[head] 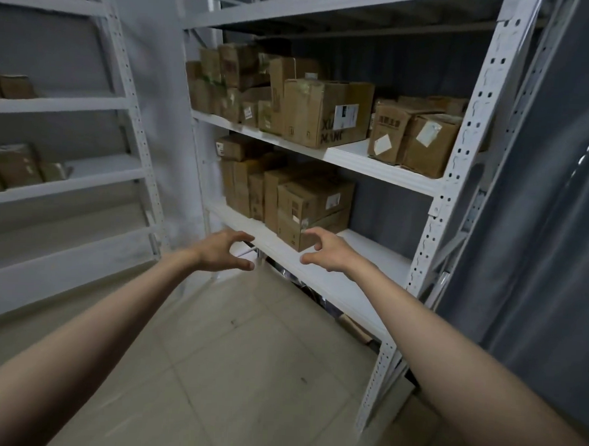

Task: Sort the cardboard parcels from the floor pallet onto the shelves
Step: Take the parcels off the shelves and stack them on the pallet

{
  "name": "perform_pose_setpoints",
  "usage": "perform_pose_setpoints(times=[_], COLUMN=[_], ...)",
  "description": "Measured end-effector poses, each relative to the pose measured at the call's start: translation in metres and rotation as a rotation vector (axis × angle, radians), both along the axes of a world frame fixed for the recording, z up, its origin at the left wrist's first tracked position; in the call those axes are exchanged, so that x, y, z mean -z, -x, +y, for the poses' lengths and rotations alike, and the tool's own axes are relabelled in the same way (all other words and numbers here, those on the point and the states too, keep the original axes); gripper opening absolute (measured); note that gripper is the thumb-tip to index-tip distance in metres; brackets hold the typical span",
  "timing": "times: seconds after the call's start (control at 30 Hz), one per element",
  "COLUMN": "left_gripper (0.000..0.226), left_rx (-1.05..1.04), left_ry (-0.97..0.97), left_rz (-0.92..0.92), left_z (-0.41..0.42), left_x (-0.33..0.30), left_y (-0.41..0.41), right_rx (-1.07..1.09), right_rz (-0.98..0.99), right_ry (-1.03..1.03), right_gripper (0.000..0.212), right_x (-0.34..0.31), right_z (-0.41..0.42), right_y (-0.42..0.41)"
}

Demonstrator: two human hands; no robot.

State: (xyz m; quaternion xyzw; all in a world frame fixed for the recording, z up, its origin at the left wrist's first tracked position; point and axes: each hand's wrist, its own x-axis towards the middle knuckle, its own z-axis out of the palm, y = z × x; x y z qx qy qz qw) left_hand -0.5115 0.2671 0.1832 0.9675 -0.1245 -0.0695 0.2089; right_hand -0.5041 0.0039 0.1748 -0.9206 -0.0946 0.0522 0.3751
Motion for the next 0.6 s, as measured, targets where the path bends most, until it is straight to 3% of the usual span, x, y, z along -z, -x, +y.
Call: perform_pose_setpoints(times=[0.33, 0.6], left_gripper=[0.073, 0.069], left_rx=[0.019, 0.044], left_ry=[-0.022, -0.066], left_rz=[0.032, 0.051], left_z=[0.015, 0.016], left_x=[0.037, 0.023], left_y=[-0.142, -0.289], right_rx=[0.046, 0.073], right_rz=[0.029, 0.089], right_ry=[0.001, -0.062], right_gripper=[0.068, 0.065], right_x=[0.03, 0.029], right_z=[0.022, 0.012], right_y=[-0.145, -0.293])
